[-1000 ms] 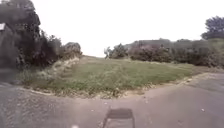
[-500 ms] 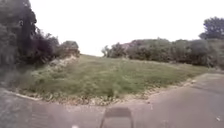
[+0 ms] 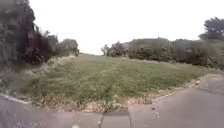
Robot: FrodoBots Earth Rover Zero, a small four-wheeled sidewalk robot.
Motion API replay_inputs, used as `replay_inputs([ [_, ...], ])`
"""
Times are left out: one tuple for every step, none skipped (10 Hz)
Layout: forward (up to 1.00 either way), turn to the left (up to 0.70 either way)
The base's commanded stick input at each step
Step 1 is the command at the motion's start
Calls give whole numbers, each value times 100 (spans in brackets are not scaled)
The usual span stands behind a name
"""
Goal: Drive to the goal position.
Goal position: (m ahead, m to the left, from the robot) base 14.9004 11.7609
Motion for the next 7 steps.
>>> replay_inputs([
  [0, -70],
  [0, -70],
  [0, -70],
  [0, -70],
  [0, -62],
  [0, -41],
  [0, 0],
])
